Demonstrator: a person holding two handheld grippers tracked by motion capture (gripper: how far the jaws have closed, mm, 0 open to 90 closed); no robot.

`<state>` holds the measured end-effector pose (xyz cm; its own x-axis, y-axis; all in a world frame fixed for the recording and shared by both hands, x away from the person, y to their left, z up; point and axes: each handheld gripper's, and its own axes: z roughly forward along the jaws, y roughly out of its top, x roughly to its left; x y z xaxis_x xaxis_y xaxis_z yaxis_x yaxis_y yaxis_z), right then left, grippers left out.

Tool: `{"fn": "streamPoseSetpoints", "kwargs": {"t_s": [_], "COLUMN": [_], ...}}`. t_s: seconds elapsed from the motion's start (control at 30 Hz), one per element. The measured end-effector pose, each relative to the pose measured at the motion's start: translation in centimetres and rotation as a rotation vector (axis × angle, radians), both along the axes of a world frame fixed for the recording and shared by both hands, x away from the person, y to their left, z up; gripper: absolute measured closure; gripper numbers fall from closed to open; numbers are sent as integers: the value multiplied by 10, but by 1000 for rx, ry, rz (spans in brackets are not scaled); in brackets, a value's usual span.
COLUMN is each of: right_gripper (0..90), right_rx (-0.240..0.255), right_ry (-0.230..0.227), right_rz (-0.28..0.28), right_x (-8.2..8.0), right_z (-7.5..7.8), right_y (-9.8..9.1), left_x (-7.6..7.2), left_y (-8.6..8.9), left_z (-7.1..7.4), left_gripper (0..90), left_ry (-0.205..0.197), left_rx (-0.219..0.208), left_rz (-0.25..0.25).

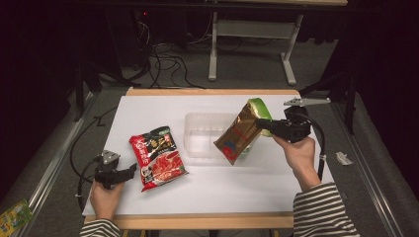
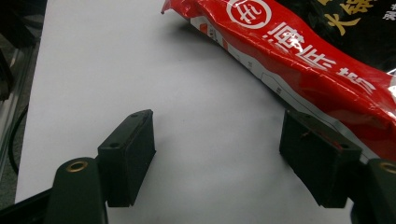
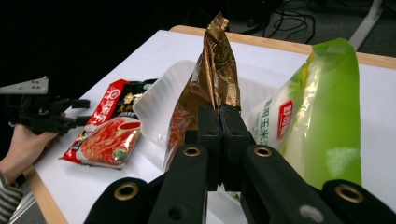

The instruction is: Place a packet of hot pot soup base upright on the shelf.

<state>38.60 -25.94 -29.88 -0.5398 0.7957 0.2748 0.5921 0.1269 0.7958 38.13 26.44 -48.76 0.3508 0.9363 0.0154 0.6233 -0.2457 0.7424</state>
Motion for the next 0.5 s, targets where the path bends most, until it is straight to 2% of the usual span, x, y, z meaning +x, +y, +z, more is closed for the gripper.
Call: {"fn": "streamPoseSetpoints", "kwargs": {"t_s": [0.3,0.5], "right_gripper": [900,900], "right_rx": [6,9], "right_ry": [25,33], "right_rz": [-61,-85], "right_x": [26,36], "right_z": [3,2], "right_y": [12,17], "left_x": [0,0], "left_y": [0,0], "left_z": [0,0], "left_gripper": [266,266], "left_ry": [0,-1], "left_rx": [-2,-1], "left_rz": [0,0]}}
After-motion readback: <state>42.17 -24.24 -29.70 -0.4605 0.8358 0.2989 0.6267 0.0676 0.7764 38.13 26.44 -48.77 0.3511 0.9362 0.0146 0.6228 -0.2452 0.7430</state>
